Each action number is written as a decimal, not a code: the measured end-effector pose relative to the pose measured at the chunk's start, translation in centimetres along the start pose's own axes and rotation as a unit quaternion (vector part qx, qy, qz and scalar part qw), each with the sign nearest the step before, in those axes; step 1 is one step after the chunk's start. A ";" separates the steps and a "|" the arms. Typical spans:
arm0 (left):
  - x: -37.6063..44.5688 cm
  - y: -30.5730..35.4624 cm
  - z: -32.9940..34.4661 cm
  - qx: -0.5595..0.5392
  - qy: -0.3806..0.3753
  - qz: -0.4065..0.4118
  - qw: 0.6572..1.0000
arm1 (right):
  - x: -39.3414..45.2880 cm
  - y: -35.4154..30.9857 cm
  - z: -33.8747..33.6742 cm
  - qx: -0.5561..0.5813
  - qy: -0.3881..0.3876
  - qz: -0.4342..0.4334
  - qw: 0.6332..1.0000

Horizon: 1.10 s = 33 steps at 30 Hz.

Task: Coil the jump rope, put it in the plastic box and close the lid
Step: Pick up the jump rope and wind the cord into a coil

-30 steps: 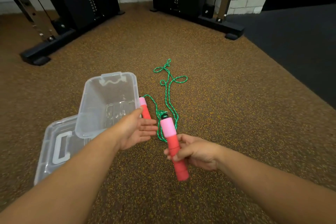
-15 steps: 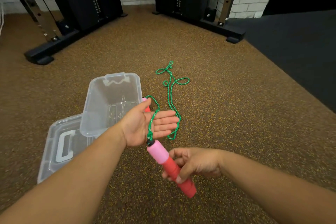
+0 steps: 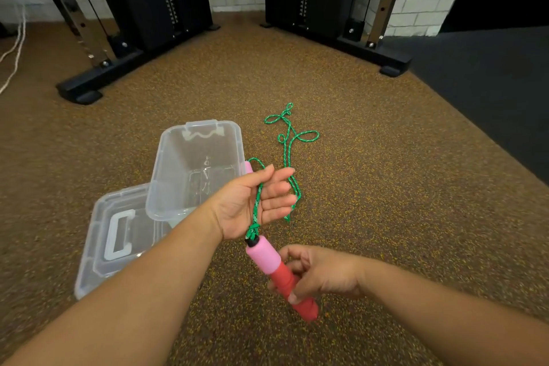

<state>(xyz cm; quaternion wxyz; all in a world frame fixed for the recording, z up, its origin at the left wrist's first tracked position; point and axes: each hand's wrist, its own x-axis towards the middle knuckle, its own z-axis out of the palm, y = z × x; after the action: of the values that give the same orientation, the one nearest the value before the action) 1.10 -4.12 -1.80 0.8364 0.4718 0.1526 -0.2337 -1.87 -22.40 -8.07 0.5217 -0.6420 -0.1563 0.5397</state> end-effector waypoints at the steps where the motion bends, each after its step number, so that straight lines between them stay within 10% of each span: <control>1: 0.0 0.1 0.0 -0.009 -0.002 -0.003 1.000 | 0.2 0.1 0.1 -0.006 0.013 -0.005 1.000; 9: -0.8 0.4 -0.4 -0.008 -0.041 -0.044 0.998 | 0.8 -0.4 -1.2 -0.133 0.139 0.008 0.981; 15: -0.8 0.2 -0.8 0.006 -0.052 -0.066 0.996 | 2.1 -3.1 -2.9 -0.125 0.392 -0.117 0.904; 33: -1.6 1.1 -1.1 -0.012 -0.111 -0.031 0.993 | 3.6 -3.5 -1.1 -0.204 0.299 -0.194 0.912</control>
<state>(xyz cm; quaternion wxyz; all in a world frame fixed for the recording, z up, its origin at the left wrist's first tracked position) 0.34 -2.27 -0.83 0.8460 0.4278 0.0768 -0.3088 1.68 -18.76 -7.15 0.4963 -0.8227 -0.2210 0.1671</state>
